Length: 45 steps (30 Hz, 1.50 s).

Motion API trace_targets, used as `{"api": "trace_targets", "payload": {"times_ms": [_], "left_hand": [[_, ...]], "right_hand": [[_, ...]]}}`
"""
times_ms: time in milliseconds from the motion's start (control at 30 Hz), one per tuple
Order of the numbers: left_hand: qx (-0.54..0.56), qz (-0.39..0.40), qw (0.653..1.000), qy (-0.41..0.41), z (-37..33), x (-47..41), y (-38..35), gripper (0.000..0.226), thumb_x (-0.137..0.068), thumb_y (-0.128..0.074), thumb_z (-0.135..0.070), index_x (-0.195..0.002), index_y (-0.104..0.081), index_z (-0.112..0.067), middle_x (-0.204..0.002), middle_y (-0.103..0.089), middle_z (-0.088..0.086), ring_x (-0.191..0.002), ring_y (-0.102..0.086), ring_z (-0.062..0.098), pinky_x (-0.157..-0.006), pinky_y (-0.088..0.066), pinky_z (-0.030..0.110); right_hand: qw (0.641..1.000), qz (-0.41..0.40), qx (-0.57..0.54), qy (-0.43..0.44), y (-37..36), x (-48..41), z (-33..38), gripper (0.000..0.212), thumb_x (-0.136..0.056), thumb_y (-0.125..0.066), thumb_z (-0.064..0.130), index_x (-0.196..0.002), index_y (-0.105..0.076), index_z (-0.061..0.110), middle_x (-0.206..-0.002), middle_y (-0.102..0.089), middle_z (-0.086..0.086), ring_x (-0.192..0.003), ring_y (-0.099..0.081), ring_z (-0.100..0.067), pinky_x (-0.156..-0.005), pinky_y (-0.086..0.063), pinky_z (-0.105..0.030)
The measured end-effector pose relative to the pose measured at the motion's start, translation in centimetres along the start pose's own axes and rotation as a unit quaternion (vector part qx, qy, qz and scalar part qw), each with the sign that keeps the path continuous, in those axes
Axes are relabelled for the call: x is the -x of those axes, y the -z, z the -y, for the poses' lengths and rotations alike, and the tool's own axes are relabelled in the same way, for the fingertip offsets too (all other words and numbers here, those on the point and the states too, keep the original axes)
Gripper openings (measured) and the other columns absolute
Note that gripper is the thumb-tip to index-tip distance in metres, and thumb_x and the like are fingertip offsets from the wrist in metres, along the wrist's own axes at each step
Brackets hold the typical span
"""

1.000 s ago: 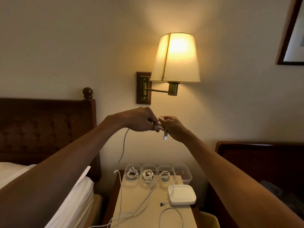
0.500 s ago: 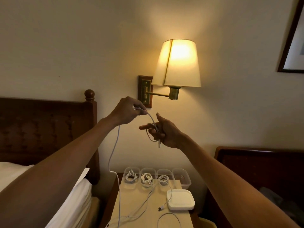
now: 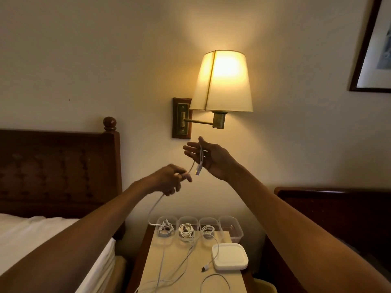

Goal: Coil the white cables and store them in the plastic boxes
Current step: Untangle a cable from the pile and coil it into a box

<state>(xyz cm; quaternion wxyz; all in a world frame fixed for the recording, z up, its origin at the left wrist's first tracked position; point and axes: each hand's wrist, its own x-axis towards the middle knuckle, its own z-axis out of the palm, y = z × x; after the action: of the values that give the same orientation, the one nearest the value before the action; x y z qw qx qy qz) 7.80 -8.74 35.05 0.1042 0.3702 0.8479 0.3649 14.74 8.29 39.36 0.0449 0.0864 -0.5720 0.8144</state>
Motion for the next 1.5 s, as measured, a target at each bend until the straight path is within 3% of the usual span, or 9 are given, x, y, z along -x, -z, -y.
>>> {"api": "trace_targets", "payload": {"times_ms": [267, 333, 500, 567, 800, 1100, 1267, 1400, 1500], "left_hand": [[-0.057, 0.159, 0.984, 0.050, -4.8, 2.4, 0.4, 0.030, -0.103, -0.048, -0.014, -0.132, -0.056, -0.019, -0.089, -0.065, 0.015, -0.080, -0.071, 0.025, -0.084, -0.060, 0.041], [-0.085, 0.154, 0.984, 0.026, -6.0, 2.9, 1.5, 0.029, -0.101, -0.052, -0.015, -0.129, -0.060, -0.014, -0.100, -0.065, 0.015, -0.085, -0.070, 0.027, -0.083, -0.061, 0.040], [-0.155, 0.069, 0.983, -0.077, -7.4, 2.6, 3.6, 0.019, -0.097, -0.060, -0.021, -0.108, -0.072, -0.010, -0.079, -0.062, 0.006, -0.067, -0.058, 0.015, -0.062, -0.052, 0.025], [-0.162, 0.020, 0.980, -0.111, -7.3, 2.2, 4.3, 0.016, -0.093, -0.066, -0.023, -0.102, -0.074, -0.012, -0.077, -0.066, 0.000, -0.063, -0.058, 0.009, -0.059, -0.049, 0.023], [-0.067, -0.124, 0.977, -0.163, -5.5, 0.7, 4.9, 0.017, -0.080, -0.079, -0.028, -0.091, -0.074, -0.015, -0.087, -0.069, 0.001, -0.075, -0.062, 0.019, -0.063, -0.053, 0.031], [0.077, -0.197, 0.970, -0.117, -2.7, -0.9, 2.6, 0.019, -0.093, -0.064, -0.025, -0.097, -0.072, -0.007, -0.084, -0.065, 0.014, -0.071, -0.057, 0.026, -0.056, -0.049, 0.029], [0.142, -0.114, 0.982, -0.047, -2.4, -0.4, -1.7, 0.030, -0.103, -0.047, -0.031, -0.099, -0.069, -0.011, -0.076, -0.060, 0.010, -0.057, -0.051, 0.016, -0.049, -0.043, 0.026], [0.137, -0.037, 0.989, -0.038, -3.2, 0.5, -4.1, 0.031, -0.106, -0.040, -0.029, -0.107, -0.067, -0.012, -0.071, -0.060, 0.009, -0.053, -0.054, 0.015, -0.051, -0.048, 0.027], [0.108, 0.003, 0.993, -0.040, -4.0, 1.1, -4.1, 0.031, -0.106, -0.040, -0.027, -0.111, -0.067, -0.012, -0.067, -0.060, 0.008, -0.052, -0.055, 0.017, -0.050, -0.050, 0.026]], "right_hand": [[0.971, -0.074, 0.210, 0.087, 2.2, -0.7, -2.2, 0.048, -0.100, -0.048, 0.027, -0.136, -0.047, -0.006, -0.148, -0.042, -0.016, -0.129, -0.050, -0.033, -0.099, -0.045, -0.034], [0.962, -0.067, 0.251, 0.083, 2.2, -0.4, -2.4, 0.047, -0.101, -0.047, 0.028, -0.133, -0.049, -0.006, -0.143, -0.047, -0.016, -0.126, -0.052, -0.029, -0.100, -0.043, -0.033], [0.926, 0.001, 0.376, 0.010, 2.0, 0.0, -3.7, 0.048, -0.104, -0.039, 0.032, -0.114, -0.056, -0.012, -0.102, -0.064, -0.018, -0.093, -0.064, -0.028, -0.096, -0.050, -0.044], [0.934, 0.055, 0.352, -0.012, 2.7, 0.4, -4.1, 0.047, -0.105, -0.033, 0.029, -0.117, -0.051, -0.013, -0.111, -0.062, -0.023, -0.089, -0.068, -0.029, -0.099, -0.049, -0.049], [0.963, 0.117, 0.233, -0.067, 2.6, 1.8, -3.6, 0.054, -0.107, -0.021, 0.032, -0.103, -0.062, -0.003, -0.111, -0.067, -0.025, -0.067, -0.062, -0.019, -0.055, -0.047, -0.018], [0.991, 0.114, 0.004, -0.073, 2.1, 2.4, 0.0, 0.048, -0.106, -0.025, 0.035, -0.122, -0.049, -0.004, -0.076, -0.063, -0.008, -0.040, -0.043, -0.009, -0.041, -0.036, -0.013], [0.994, 0.060, -0.092, 0.004, 1.6, 2.3, 0.6, 0.040, -0.105, -0.035, 0.032, -0.118, -0.056, 0.000, -0.105, -0.070, -0.010, -0.056, -0.060, -0.007, -0.057, -0.050, -0.015], [0.998, 0.008, -0.025, 0.058, 2.0, 1.7, 0.2, 0.048, -0.105, -0.034, 0.034, -0.130, -0.048, -0.005, -0.130, -0.060, -0.018, -0.098, -0.069, -0.018, -0.084, -0.054, -0.022], [0.993, -0.057, 0.052, 0.093, 2.4, 1.2, -0.2, 0.049, -0.104, -0.039, 0.031, -0.136, -0.042, -0.007, -0.137, -0.053, -0.020, -0.115, -0.062, -0.031, -0.086, -0.055, -0.027]]}}
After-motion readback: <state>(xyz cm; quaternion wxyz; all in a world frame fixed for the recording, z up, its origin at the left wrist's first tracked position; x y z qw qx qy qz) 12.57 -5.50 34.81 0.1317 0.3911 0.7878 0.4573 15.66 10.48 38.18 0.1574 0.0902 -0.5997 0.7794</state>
